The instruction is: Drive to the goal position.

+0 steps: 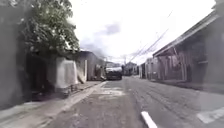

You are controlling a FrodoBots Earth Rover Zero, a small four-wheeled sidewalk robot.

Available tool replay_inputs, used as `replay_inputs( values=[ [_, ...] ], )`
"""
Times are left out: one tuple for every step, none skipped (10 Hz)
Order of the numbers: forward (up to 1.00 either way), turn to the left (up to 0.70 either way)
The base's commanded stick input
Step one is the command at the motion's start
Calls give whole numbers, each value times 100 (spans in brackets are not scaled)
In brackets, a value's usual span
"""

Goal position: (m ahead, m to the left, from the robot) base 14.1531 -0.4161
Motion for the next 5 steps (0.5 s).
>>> replay_inputs(
  values=[
    [85,-34],
    [85,-34],
    [85,-34],
    [85,-30],
    [85,-26]
  ],
)
